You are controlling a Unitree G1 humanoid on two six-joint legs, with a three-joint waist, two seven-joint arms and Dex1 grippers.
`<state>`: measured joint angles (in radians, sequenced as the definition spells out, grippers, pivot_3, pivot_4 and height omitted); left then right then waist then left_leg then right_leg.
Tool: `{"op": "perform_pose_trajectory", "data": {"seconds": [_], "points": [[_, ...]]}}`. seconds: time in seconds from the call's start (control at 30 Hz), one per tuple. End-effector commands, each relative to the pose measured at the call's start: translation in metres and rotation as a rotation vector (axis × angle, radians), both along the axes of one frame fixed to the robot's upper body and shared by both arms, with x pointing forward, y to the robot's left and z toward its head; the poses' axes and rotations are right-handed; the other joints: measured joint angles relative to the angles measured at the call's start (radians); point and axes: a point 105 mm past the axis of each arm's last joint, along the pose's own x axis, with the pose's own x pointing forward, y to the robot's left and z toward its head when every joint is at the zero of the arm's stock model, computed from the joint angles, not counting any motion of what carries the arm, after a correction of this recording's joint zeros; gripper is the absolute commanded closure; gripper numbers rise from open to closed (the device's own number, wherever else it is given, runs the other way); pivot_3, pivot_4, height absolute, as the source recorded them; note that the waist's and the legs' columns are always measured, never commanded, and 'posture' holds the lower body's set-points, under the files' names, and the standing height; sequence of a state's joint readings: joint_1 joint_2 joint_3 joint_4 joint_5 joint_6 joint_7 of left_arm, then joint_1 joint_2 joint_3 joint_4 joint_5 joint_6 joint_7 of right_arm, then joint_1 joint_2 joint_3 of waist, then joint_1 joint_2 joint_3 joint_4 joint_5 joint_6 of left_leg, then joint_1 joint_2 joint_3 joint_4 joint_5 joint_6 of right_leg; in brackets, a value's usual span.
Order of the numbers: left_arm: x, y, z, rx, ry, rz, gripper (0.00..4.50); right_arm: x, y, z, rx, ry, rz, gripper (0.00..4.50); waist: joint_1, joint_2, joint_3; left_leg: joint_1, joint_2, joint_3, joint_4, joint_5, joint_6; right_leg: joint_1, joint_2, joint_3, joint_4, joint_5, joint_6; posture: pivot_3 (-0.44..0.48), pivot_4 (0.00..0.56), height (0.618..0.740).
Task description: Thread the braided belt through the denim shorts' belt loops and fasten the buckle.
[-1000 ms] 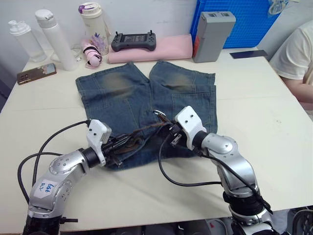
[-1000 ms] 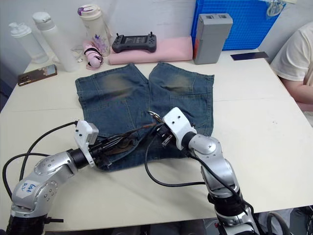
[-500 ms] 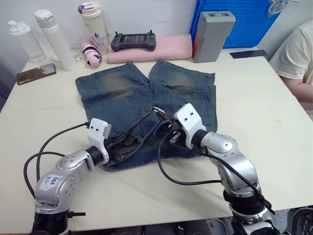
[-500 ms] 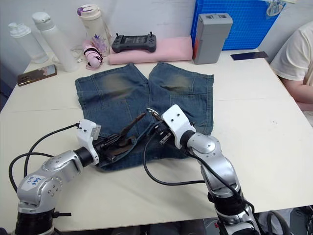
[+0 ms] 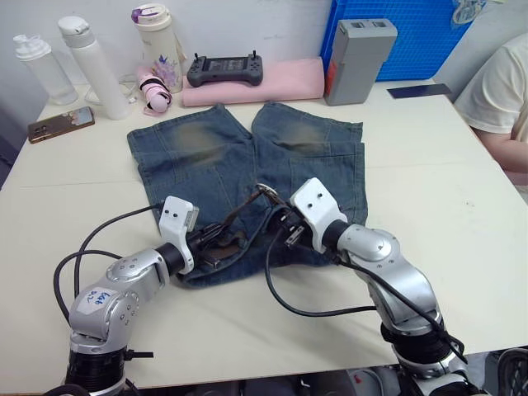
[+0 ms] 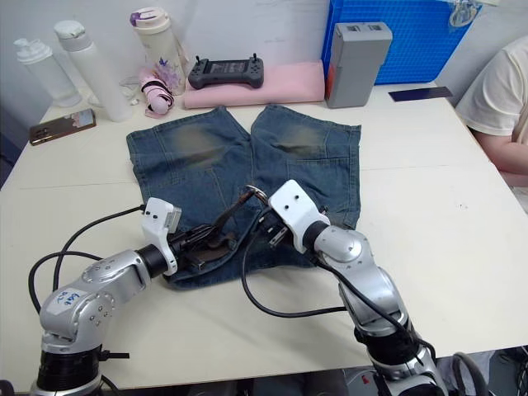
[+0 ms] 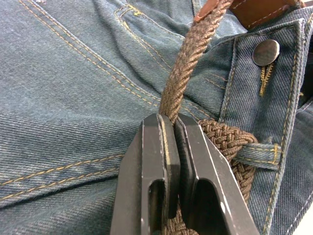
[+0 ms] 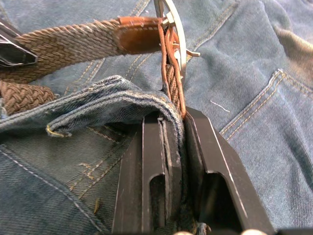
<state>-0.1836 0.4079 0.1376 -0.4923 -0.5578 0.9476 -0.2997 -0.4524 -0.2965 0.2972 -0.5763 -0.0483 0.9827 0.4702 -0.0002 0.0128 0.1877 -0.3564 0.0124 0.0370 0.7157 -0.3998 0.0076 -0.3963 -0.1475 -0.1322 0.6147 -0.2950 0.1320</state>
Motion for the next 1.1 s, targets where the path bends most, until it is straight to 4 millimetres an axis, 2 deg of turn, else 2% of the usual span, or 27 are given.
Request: {"op": "perform_pose_trajectory", "data": {"seconds": [0.03,0.2,0.47,0.6,0.83,0.9,0.93,0.97,1.0,1.1], "points": [[0.000,-0.007,-0.002,-0.005,-0.001,-0.033,4.50,-0.010,0.012,0.017,0.012,-0.080,0.066,4.48,0.000,0.000,0.000,0.000,0.000,0.000,0.000,0.000,0.000,0.000,0.000,0.000,0.000,0.000,0.000,0.000,0.150,0.705],[0.003,-0.012,-0.001,-0.008,-0.015,-0.053,4.50,-0.012,0.015,0.013,-0.071,-0.104,0.104,4.48,0.000,0.000,0.000,0.000,0.000,0.000,0.000,0.000,0.000,0.000,0.000,0.000,0.000,0.000,0.000,0.000,0.150,0.705],[0.006,-0.045,0.009,0.003,-0.071,-0.196,4.50,-0.013,0.021,0.001,-0.160,-0.087,0.168,4.48,0.001,0.000,0.000,0.000,0.000,0.000,0.000,0.000,0.000,0.000,0.000,0.000,0.000,0.000,0.000,0.000,0.150,0.705],[0.012,-0.048,0.014,0.012,-0.089,-0.211,4.50,-0.017,0.021,-0.006,-0.217,-0.082,0.219,4.48,-0.001,0.000,0.000,0.000,0.000,0.000,0.000,0.000,0.000,0.000,0.000,0.000,-0.001,0.000,0.000,0.000,0.150,0.705],[0.022,-0.045,0.020,0.043,-0.117,-0.214,4.50,-0.021,0.003,-0.016,-0.333,-0.072,0.276,4.48,0.000,0.000,0.000,0.000,0.000,0.001,-0.001,0.000,0.000,0.000,0.000,-0.001,-0.002,0.000,0.000,0.000,0.150,0.705],[0.022,-0.046,0.019,0.074,-0.130,-0.239,4.50,-0.021,0.000,-0.013,-0.324,-0.082,0.275,3.53,0.000,0.000,0.000,0.000,0.000,0.000,-0.001,0.000,0.000,0.000,0.000,-0.001,-0.002,0.000,0.000,0.000,0.150,0.705],[0.021,-0.047,0.018,0.087,-0.135,-0.251,4.50,-0.021,0.000,-0.012,-0.313,-0.082,0.274,3.39,0.000,0.000,0.000,0.000,0.000,0.000,-0.001,0.000,0.000,0.000,0.000,-0.001,-0.002,0.000,0.000,0.000,0.150,0.705],[0.021,-0.049,0.018,0.101,-0.141,-0.266,4.50,-0.021,-0.003,-0.007,-0.300,-0.087,0.276,2.91,0.000,0.000,0.000,0.000,0.000,0.000,-0.001,0.000,0.000,0.000,0.000,-0.001,-0.002,0.000,0.000,0.000,0.150,0.705],[0.020,-0.051,0.017,0.111,-0.146,-0.276,4.50,-0.020,-0.008,-0.003,-0.293,-0.095,0.271,2.67,0.000,0.000,0.000,0.000,0.000,0.000,-0.001,0.000,0.000,0.000,0.000,-0.001,-0.002,0.000,0.000,0.000,0.150,0.705],[0.020,-0.052,0.015,0.146,-0.159,-0.297,4.50,-0.020,-0.022,0.016,-0.258,-0.102,0.261,1.20,0.003,0.000,0.000,-0.001,0.000,0.000,0.000,0.000,0.000,0.000,0.000,-0.001,-0.002,0.000,0.000,0.000,0.150,0.705]]}}
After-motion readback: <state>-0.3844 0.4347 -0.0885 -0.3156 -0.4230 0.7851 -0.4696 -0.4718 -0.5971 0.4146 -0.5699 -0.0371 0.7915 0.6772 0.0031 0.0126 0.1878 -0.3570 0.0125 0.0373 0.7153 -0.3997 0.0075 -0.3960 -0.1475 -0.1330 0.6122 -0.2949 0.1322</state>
